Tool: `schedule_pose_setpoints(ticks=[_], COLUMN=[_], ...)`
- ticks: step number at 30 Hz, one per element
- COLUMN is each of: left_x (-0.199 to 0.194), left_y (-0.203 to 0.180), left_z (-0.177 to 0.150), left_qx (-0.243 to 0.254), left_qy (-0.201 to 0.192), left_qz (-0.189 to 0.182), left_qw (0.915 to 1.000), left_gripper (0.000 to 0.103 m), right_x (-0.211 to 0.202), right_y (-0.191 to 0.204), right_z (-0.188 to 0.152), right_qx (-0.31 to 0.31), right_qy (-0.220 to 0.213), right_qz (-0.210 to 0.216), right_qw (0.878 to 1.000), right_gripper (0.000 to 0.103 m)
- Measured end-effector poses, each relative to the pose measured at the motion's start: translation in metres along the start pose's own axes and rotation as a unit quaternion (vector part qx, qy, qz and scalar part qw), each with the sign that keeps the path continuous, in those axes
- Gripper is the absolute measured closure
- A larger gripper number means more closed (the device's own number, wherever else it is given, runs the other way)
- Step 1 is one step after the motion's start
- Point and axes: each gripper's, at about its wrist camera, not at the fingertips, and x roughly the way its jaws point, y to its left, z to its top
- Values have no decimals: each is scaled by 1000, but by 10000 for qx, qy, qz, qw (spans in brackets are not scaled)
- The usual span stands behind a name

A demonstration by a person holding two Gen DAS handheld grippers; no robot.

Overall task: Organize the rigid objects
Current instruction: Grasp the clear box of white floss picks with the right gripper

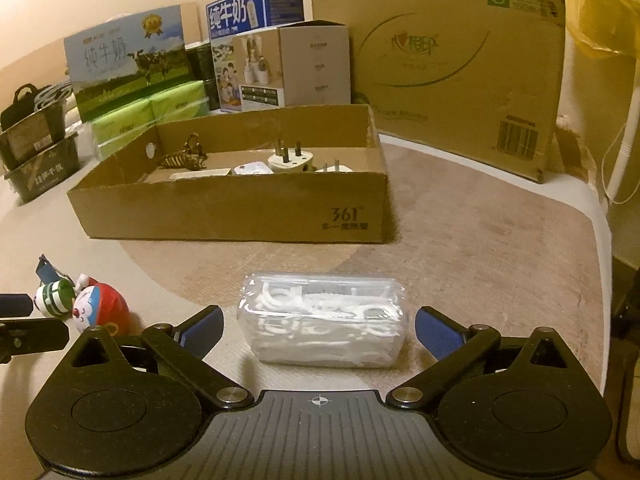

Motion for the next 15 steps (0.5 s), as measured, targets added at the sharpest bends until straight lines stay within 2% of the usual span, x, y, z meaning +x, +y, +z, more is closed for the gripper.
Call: schedule_pose_setpoints(ticks=[3, 5, 15], left_x=[1, 2, 12], left_y=[0, 0, -5], left_z=[1, 0, 6], left_qx=[36, 61, 426], left_qy=[-10, -8, 42], left_qz=[-11, -15, -156], left_qw=[10000, 10000, 9990], left_gripper=[16, 16, 17], right_x=[3, 4, -4], right_y=[2, 3, -4], right_z=[0, 1, 1], right_qx=[-57, -62, -1], right_qy=[21, 47, 140], right_qz=[-27, -149, -10], right_qw=[10000, 9999, 9999], right_gripper=[4, 17, 18])
